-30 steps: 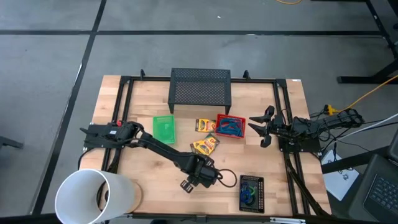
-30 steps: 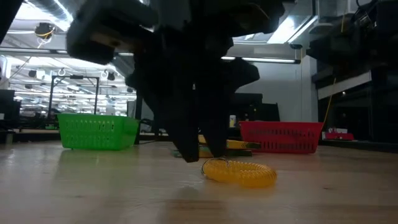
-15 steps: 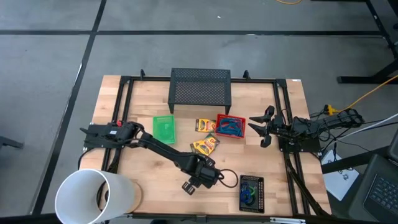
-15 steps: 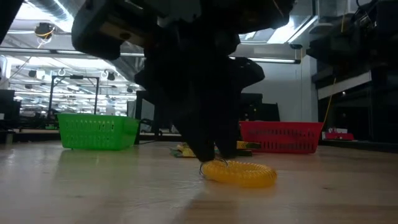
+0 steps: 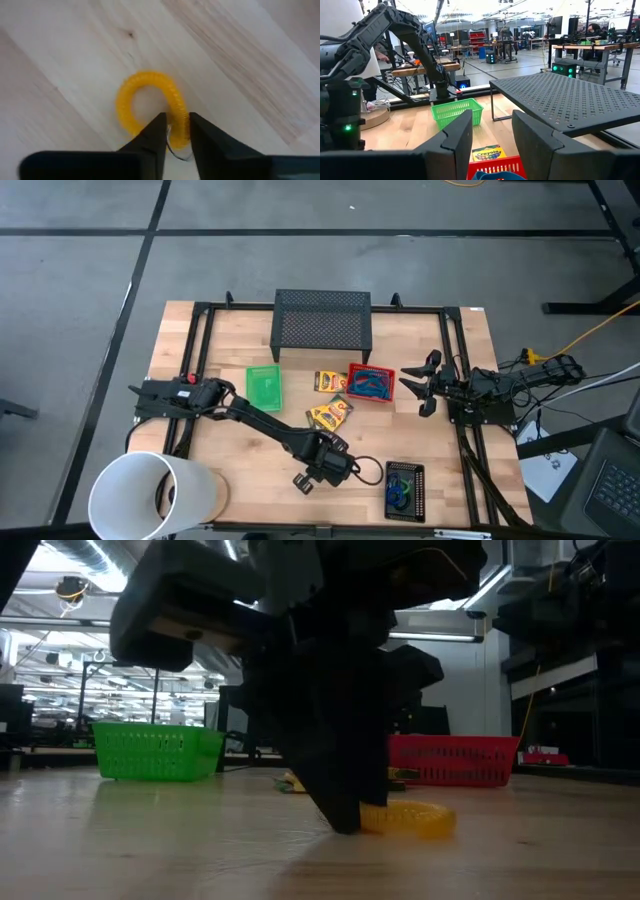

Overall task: Pick & Place Office Desk Supplies
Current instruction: Put the yellow spring keychain into the black bin

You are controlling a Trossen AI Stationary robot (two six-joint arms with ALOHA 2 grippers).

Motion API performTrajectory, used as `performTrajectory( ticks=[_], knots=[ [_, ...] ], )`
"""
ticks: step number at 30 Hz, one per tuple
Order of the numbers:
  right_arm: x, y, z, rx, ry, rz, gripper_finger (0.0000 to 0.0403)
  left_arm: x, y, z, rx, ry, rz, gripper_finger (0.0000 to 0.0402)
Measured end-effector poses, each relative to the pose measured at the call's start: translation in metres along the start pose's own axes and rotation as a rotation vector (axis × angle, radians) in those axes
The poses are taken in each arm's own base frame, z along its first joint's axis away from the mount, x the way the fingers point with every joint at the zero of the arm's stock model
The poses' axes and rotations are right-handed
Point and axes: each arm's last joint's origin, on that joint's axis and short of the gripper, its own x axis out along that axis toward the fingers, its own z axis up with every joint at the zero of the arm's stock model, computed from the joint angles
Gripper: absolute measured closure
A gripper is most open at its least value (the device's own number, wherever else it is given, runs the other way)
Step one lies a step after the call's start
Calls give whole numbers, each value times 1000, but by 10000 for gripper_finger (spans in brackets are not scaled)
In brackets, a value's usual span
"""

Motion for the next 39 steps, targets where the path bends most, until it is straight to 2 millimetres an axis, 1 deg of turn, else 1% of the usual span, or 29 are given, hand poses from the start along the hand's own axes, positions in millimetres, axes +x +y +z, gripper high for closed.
performTrajectory(
  ticks=[4, 5, 9, 12, 15, 18, 20, 23, 25, 29, 32, 37, 39],
  knots=[
    [0, 0, 0, 0, 0, 0, 264, 1, -5, 3, 52, 5, 53, 381],
    [0, 0, 0, 0, 1, 0, 264, 1, -5, 4, 57, 5, 69, 389],
    [0, 0, 0, 0, 0, 0, 264, -8, -4, 9, 69, -17, 86, 389],
    [0, 0, 0, -2, 1, 0, 264, -19, 0, 20, 108, -77, 130, 391],
    [0, 0, 0, -4, 1, 0, 264, -40, 8, 39, 169, -186, 221, 394],
    [0, 0, 0, -4, 1, 0, 264, -58, 19, 58, 222, -348, 288, 393],
    [0, 0, 0, -4, 1, 0, 264, -68, 26, 66, 233, -455, 295, 393],
    [0, 0, 0, -3, 1, 0, 264, -78, 37, 74, 266, -584, 309, 396],
    [0, 0, 0, -3, 1, 0, 264, -76, 45, 76, 284, -646, 314, 397],
    [0, 0, 0, -4, -1, 0, 264, -46, 55, 78, 323, -727, 283, 397],
    [0, 0, 0, -6, -1, -1, 264, -29, 61, 78, 340, -765, 294, 397],
    [0, 0, 0, -7, -2, -14, 264, -12, 69, 78, 354, -829, 305, 398],
    [0, 0, 0, -7, -2, -15, 264, -12, 73, 77, 344, -847, 316, 398]
  ],
)
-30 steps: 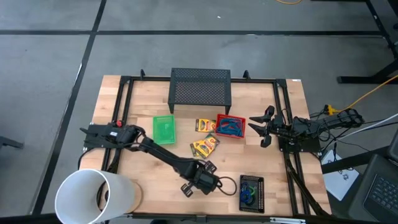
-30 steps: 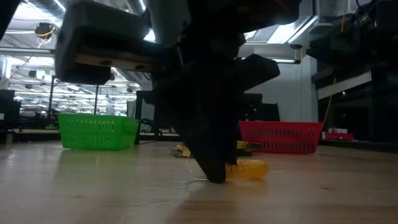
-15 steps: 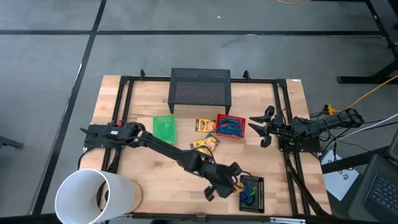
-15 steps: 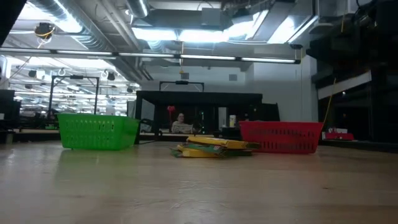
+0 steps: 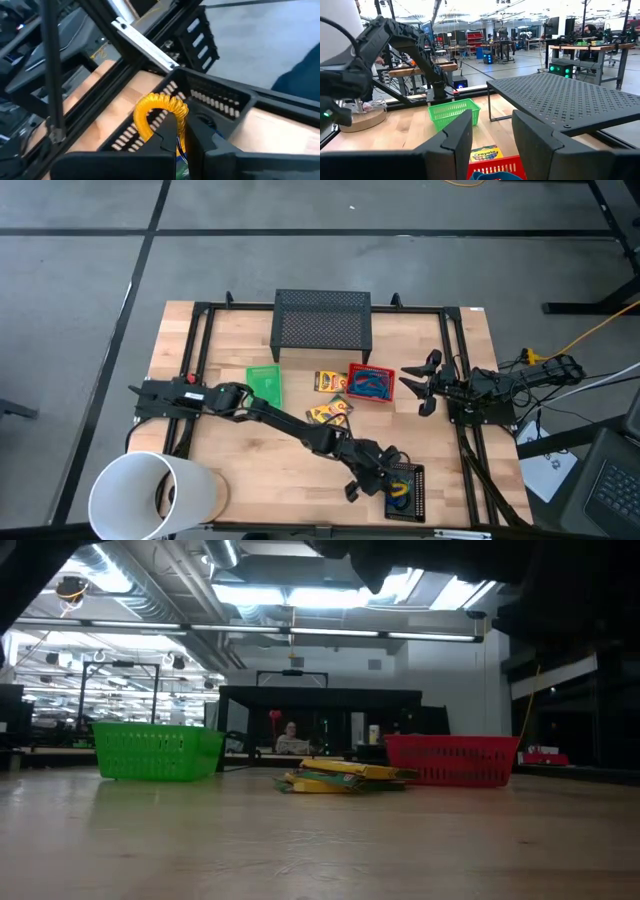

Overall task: Pick & Place Office Desk Supplies
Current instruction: Put the yellow spring keychain into the black bin

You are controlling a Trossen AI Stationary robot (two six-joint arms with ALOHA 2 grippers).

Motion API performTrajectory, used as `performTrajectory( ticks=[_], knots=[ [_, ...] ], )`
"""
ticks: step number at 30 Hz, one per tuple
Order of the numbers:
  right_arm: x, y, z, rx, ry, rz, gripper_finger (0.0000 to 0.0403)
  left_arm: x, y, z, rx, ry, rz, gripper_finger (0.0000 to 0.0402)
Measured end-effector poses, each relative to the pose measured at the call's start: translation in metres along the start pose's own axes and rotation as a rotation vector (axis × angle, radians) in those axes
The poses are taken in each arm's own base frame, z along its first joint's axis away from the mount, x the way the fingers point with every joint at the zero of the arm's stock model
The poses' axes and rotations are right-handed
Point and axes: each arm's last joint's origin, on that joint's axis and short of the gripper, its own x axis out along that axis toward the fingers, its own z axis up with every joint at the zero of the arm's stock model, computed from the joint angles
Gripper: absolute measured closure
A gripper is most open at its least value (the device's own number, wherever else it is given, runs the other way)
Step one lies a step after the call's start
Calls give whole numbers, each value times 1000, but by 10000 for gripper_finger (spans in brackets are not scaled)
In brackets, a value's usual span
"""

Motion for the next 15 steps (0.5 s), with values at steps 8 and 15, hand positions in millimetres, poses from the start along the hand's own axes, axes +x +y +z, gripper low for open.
performTrajectory(
  ticks=[8, 15],
  knots=[
    [0, 0, 0, 0, 0, 0, 263, -4, 12, -1, -12, -47, 24, 386],
    [0, 0, 0, 0, 0, 0, 263, -4, 12, 3, -5, -88, 21, 305]
  ],
)
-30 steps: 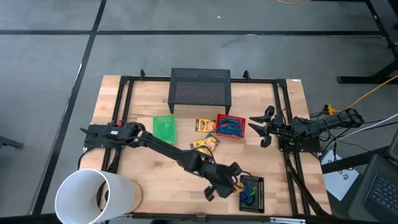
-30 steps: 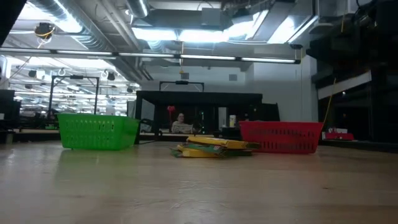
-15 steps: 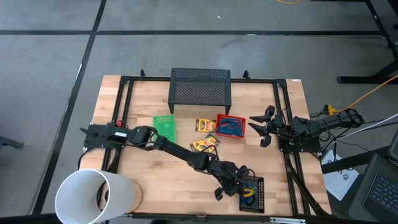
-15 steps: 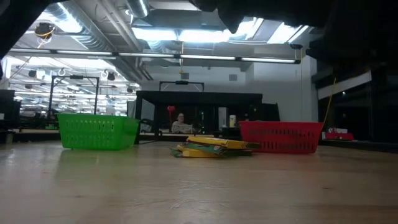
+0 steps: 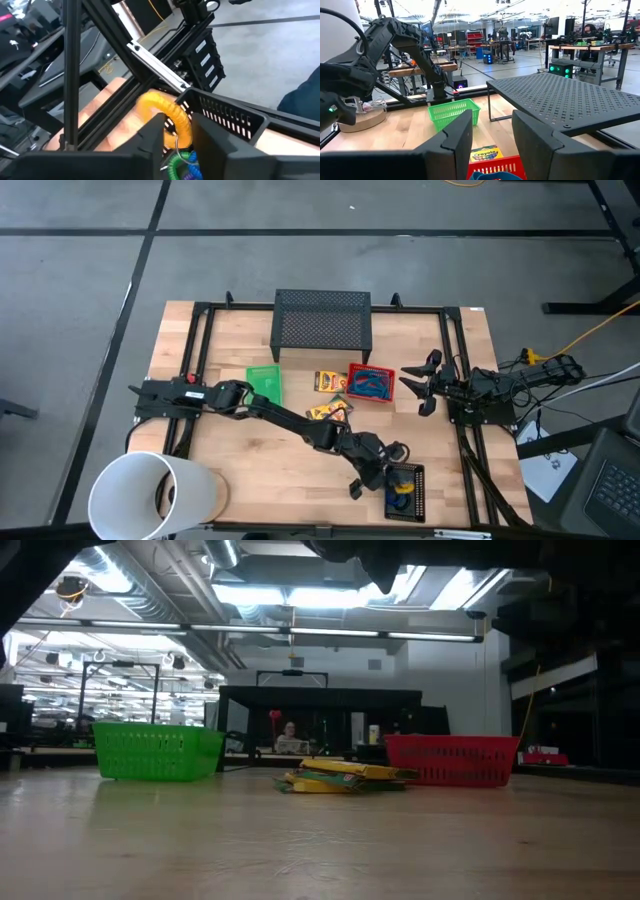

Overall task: Pick & Place Office Desk Supplies
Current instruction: Put the yellow spring keychain into the black bin, then put the box of crayon into the black bin

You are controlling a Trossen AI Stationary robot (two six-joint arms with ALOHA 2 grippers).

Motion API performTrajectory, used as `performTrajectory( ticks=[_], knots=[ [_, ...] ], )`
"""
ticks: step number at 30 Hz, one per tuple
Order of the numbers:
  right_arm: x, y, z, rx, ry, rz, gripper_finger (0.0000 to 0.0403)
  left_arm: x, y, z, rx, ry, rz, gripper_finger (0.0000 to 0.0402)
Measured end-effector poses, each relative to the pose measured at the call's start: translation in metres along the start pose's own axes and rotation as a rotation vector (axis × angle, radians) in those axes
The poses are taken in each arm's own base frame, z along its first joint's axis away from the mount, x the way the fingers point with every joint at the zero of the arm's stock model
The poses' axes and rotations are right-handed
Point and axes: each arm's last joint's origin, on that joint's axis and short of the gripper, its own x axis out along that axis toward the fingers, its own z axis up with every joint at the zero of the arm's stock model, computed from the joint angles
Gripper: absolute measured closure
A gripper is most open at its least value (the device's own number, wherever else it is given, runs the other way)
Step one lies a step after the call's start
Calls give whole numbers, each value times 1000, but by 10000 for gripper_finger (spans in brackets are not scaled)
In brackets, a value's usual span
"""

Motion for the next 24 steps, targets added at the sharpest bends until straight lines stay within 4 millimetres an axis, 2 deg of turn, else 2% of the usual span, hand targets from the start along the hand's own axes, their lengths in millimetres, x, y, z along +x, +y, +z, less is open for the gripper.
performTrajectory(
  ticks=[4, 8, 13, 16, 19, 24],
  knots=[
    [0, 0, 0, -1, 0, -1, 263, 0, 0, 0, 1, -2, 2, 261],
    [0, 0, 0, -1, -1, -10, 263, 0, 0, 0, 7, 0, 7, 235],
    [0, 0, 0, -1, -1, -11, 263, 0, 1, -1, 9, 25, 41, 228],
    [0, 0, 0, -1, 0, -10, 263, -3, 6, -3, 25, 181, 206, 235],
    [0, 1, 0, -1, 1, 25, 263, -20, 21, 3, 32, 311, 245, 251],
    [0, 3, 5, 17, -42, 85, 263, -68, 49, 36, -213, 226, -1, 280]
  ],
)
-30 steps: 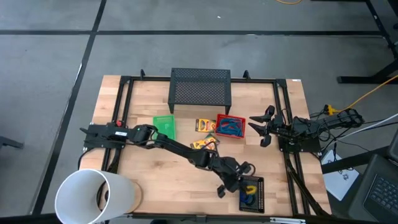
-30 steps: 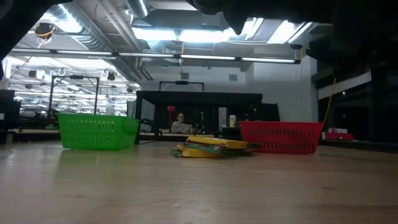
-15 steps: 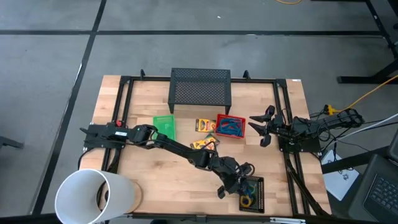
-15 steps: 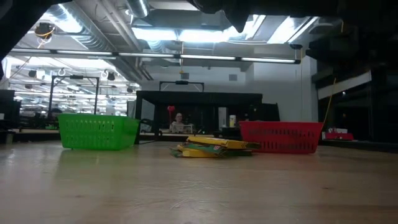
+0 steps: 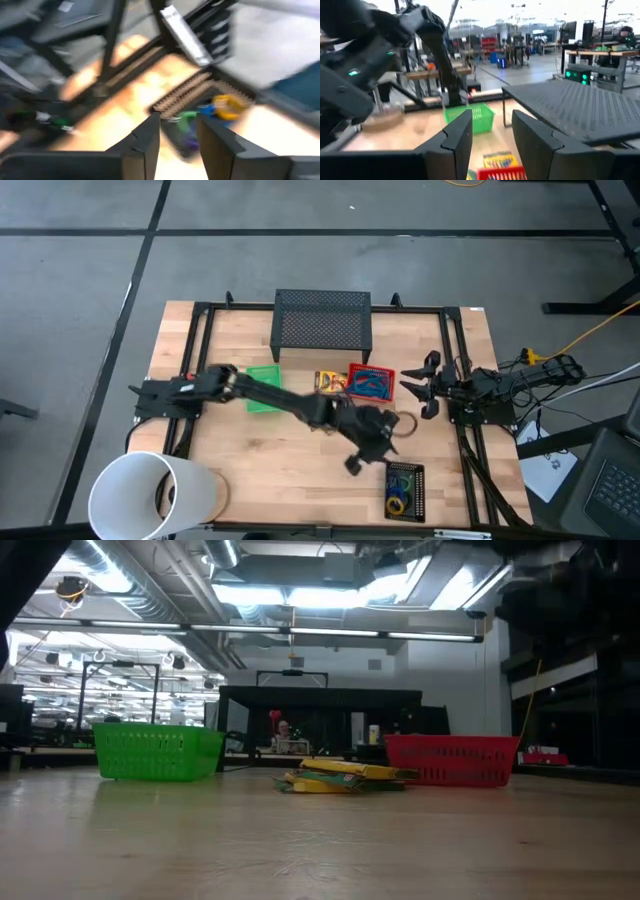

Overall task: Pick & Place Office Desk Supplies
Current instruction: Put the box of crayon into the black bin

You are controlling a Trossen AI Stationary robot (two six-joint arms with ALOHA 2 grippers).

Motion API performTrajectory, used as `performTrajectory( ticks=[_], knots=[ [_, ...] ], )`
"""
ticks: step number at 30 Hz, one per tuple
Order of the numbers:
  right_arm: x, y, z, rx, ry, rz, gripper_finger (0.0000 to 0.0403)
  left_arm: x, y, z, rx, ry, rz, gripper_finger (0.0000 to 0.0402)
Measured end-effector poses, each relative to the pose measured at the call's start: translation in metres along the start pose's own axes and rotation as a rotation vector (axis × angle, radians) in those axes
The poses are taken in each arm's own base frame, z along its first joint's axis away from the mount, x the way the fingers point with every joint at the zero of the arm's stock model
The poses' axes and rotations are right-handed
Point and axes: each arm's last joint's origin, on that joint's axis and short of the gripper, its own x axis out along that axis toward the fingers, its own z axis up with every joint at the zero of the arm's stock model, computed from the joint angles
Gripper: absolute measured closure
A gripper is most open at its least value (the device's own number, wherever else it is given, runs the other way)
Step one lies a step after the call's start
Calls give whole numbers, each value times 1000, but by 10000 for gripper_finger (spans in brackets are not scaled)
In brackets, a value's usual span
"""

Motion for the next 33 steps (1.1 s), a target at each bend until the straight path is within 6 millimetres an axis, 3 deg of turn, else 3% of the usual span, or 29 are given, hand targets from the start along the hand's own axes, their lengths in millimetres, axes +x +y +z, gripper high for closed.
performTrajectory(
  ticks=[4, 7, 14, 18, 26, 33],
  knots=[
    [0, 1, 9, 106, -83, 30, 263, -42, 10, 11, -122, 31, -163, 301],
    [-2, 3, 17, 152, -163, 131, 263, -69, 6, 17, -156, 46, -216, 309],
    [-8, 11, 32, 111, -310, 452, 263, -112, -37, 10, -269, 155, -299, 303],
    [-10, 14, 34, 67, -339, 569, 263, -133, -67, 0, -287, 113, -282, 296],
    [6, 9, 20, 133, -203, 204, 263, -180, -107, -34, -253, 23, -59, 292],
    [24, 16, 3, 152, -32, 164, 264, -203, -125, -79, -286, 2, 5, 292]
  ],
)
